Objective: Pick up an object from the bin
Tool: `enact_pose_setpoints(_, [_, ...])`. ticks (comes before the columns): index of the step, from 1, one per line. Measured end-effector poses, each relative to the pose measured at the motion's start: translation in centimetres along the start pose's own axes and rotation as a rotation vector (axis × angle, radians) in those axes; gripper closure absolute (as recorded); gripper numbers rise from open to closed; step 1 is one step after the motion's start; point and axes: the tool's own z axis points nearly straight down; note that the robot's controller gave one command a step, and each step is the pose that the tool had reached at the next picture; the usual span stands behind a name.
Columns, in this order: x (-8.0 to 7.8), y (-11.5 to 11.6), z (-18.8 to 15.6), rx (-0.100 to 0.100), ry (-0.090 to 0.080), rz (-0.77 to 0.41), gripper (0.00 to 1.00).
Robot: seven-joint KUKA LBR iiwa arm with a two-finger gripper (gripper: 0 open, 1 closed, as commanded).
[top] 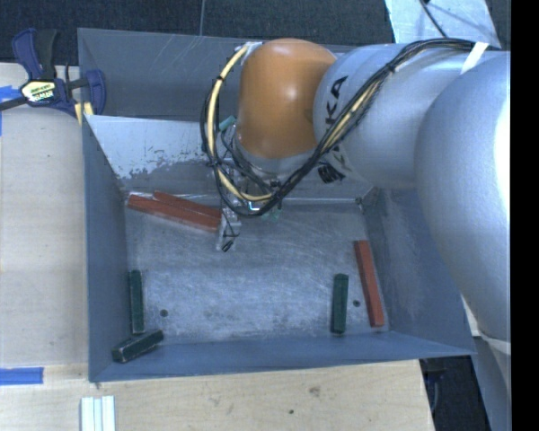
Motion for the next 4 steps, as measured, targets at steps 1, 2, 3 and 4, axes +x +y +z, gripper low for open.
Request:
enact_pose_setpoints(1, [0.3, -0.9, 7.1, 0.000, -0.001, 0.013, 0.00])
enact_pose_setpoints(2, [0.0, -0.9, 6.6, -0.002, -0.011, 0.013, 1.00])
enact_pose_setpoints(3, [1.9, 3.3, -5.5, -0.005, -0.017, -0.002, 1.00])
enact_pose_setpoints(4, [1.1, 7.7, -13.4, -0.001, -0.017, -0.511, 1.00])
